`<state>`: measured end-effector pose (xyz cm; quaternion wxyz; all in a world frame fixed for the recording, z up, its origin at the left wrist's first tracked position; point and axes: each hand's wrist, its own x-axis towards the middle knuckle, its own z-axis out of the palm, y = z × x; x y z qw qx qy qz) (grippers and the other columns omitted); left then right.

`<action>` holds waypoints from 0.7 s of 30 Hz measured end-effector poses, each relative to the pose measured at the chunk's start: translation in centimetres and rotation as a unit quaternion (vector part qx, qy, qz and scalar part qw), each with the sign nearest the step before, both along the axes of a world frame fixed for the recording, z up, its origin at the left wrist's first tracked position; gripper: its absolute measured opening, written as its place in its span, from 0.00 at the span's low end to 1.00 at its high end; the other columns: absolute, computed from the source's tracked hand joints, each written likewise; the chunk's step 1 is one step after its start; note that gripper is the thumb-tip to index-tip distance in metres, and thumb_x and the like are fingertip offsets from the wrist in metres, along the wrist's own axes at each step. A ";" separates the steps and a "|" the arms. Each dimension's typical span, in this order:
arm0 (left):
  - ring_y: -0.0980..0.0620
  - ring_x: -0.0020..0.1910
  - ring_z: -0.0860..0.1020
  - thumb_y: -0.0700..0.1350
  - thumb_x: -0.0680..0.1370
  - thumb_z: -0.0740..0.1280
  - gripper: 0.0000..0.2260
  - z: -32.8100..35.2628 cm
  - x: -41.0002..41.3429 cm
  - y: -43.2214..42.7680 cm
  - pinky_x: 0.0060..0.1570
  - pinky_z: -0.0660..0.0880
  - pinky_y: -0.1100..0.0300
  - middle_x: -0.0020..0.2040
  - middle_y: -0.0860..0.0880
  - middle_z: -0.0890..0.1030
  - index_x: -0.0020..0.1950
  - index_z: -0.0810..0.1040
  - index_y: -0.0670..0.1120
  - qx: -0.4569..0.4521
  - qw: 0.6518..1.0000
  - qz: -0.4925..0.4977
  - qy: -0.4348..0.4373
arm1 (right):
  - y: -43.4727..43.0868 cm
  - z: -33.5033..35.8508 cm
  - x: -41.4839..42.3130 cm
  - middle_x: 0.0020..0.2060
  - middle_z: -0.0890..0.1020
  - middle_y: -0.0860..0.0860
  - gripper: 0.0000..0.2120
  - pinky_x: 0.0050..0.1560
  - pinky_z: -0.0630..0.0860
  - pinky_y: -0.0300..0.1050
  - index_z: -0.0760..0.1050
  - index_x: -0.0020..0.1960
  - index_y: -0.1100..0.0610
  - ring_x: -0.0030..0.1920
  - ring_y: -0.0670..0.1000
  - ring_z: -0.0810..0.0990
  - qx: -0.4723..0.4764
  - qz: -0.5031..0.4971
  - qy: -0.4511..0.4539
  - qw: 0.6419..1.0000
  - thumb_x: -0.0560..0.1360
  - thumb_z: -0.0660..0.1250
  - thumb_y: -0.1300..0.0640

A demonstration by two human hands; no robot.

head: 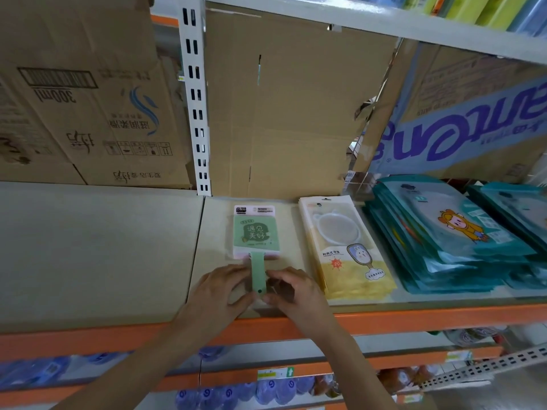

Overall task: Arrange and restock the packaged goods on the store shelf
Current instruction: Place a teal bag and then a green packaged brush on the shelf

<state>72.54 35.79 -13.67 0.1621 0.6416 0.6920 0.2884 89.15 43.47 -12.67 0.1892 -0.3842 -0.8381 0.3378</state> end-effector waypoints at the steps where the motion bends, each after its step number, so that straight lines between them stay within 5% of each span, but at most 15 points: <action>1: 0.51 0.54 0.78 0.62 0.71 0.56 0.25 0.1 -0.3 -0.1 0.54 0.75 0.54 0.56 0.51 0.79 0.59 0.77 0.50 0.002 1.000 0.026 -0.010 | 0.1 0.2 0.2 0.52 0.78 0.49 0.19 0.54 0.72 0.40 0.75 0.62 0.56 0.52 0.47 0.75 -0.016 -0.006 0.009 1.000 0.72 0.70 0.53; 4: 0.51 0.54 0.76 0.56 0.74 0.62 0.17 1.0 -1.1 0.1 0.53 0.75 0.51 0.57 0.53 0.75 0.59 0.73 0.51 0.012 0.993 0.111 -0.030 | 0.5 0.7 0.2 0.55 0.77 0.49 0.20 0.55 0.73 0.40 0.71 0.65 0.55 0.52 0.45 0.76 -0.045 -0.048 0.059 0.996 0.75 0.68 0.56; 8: 0.50 0.67 0.65 0.48 0.77 0.64 0.23 2.0 -0.9 1.8 0.63 0.62 0.56 0.65 0.54 0.68 0.71 0.65 0.46 -0.050 0.987 0.135 -0.070 | 1.5 1.1 -0.9 0.57 0.76 0.49 0.24 0.59 0.71 0.41 0.68 0.65 0.58 0.56 0.48 0.74 -0.071 -0.089 0.049 0.992 0.72 0.65 0.51; 10: 0.54 0.63 0.66 0.52 0.75 0.64 0.21 2.3 -0.6 2.2 0.60 0.64 0.56 0.58 0.60 0.67 0.67 0.68 0.52 -0.077 0.980 0.126 -0.135 | 1.9 1.3 -1.2 0.50 0.76 0.47 0.14 0.49 0.71 0.33 0.70 0.58 0.56 0.48 0.45 0.75 -0.079 -0.080 0.063 0.992 0.73 0.64 0.62; 12: 0.54 0.61 0.68 0.60 0.66 0.62 0.23 1.7 -0.7 2.6 0.61 0.68 0.49 0.55 0.60 0.72 0.60 0.72 0.59 -0.070 0.974 0.140 -0.165 | 2.2 1.2 -1.3 0.48 0.75 0.46 0.16 0.45 0.68 0.26 0.71 0.60 0.59 0.45 0.42 0.74 -0.076 -0.059 0.074 0.993 0.74 0.64 0.67; 18: 0.52 0.64 0.68 0.57 0.67 0.67 0.18 1.4 -0.6 2.8 0.63 0.70 0.44 0.57 0.61 0.71 0.56 0.72 0.67 -0.052 0.957 0.149 -0.242 | 2.7 1.0 -0.9 0.50 0.76 0.46 0.17 0.47 0.67 0.21 0.70 0.60 0.56 0.51 0.43 0.74 -0.061 -0.022 0.099 0.993 0.73 0.67 0.62; 21: 0.51 0.72 0.60 0.61 0.63 0.67 0.40 2.6 -1.6 2.4 0.68 0.61 0.55 0.73 0.54 0.61 0.73 0.60 0.53 -0.079 0.961 0.154 -0.216 | 3.0 1.4 -1.0 0.55 0.74 0.45 0.24 0.54 0.68 0.26 0.66 0.68 0.57 0.54 0.43 0.74 -0.025 -0.009 0.072 0.997 0.74 0.67 0.57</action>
